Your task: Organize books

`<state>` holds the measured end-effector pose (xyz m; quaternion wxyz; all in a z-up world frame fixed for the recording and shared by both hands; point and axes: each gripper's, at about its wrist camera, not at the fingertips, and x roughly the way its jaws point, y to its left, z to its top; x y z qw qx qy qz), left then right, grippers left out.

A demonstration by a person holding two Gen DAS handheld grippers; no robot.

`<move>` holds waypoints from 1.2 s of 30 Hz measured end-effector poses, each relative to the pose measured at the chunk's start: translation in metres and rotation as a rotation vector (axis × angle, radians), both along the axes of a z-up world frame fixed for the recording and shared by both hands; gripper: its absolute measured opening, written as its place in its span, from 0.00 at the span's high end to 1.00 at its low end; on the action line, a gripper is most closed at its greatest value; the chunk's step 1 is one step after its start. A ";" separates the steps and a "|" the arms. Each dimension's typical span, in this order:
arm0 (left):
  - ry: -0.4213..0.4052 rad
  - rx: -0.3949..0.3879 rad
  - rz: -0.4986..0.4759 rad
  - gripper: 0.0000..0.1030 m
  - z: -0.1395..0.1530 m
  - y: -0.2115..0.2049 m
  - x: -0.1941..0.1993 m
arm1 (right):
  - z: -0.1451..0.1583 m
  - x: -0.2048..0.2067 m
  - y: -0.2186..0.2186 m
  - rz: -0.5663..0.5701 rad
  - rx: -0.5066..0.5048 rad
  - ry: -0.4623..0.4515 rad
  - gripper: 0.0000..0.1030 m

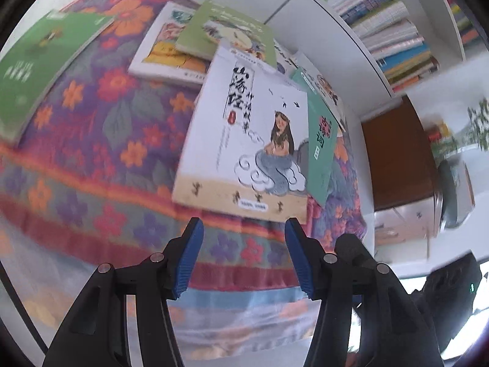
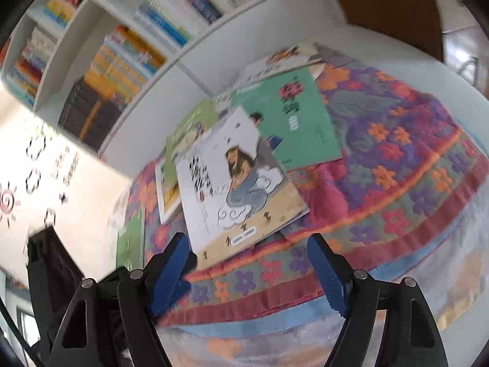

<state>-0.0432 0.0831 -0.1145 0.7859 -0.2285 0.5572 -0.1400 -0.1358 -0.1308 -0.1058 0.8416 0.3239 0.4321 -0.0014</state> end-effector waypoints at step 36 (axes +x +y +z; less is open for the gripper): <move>0.205 0.092 -0.340 0.55 -0.056 0.020 0.068 | -0.070 0.096 -0.026 0.513 0.113 0.266 0.38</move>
